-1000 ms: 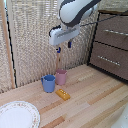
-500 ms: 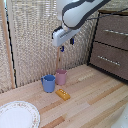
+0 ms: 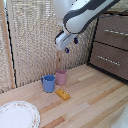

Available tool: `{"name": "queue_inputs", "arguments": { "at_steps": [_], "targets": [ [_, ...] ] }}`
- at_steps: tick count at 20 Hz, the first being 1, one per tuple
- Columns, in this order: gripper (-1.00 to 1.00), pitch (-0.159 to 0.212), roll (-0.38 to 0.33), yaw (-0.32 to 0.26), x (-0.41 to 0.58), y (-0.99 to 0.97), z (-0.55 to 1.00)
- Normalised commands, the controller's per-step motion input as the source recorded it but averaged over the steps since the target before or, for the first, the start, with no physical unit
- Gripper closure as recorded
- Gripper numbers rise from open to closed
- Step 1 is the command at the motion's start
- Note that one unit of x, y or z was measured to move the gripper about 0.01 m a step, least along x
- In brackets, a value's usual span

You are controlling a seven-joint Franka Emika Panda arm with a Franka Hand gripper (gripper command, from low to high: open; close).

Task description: Propose to navigate your clamp on the clench of the first drawer. Use gentle force to register to the cabinet. Send posterior your swing mandate till over it lurks, a cup of pink essence. Fortify your grip after aiming concentric with the pink cup’s periphery. Manoeuvre the pink towards the cabinet's top. Drop your compression till the cup is resting inside.

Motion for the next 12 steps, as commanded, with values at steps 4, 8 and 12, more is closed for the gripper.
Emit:
{"name": "queue_inputs", "arguments": {
  "at_steps": [4,8,12],
  "targets": [
    [-1.0,-0.011,-0.375,0.08,0.0,-0.12,-0.05],
    [-1.0,-0.003,-0.375,0.064,0.014,-0.1,-0.01],
    [-1.0,-0.023,-0.375,0.073,0.024,-0.09,0.0]
  ]
}}
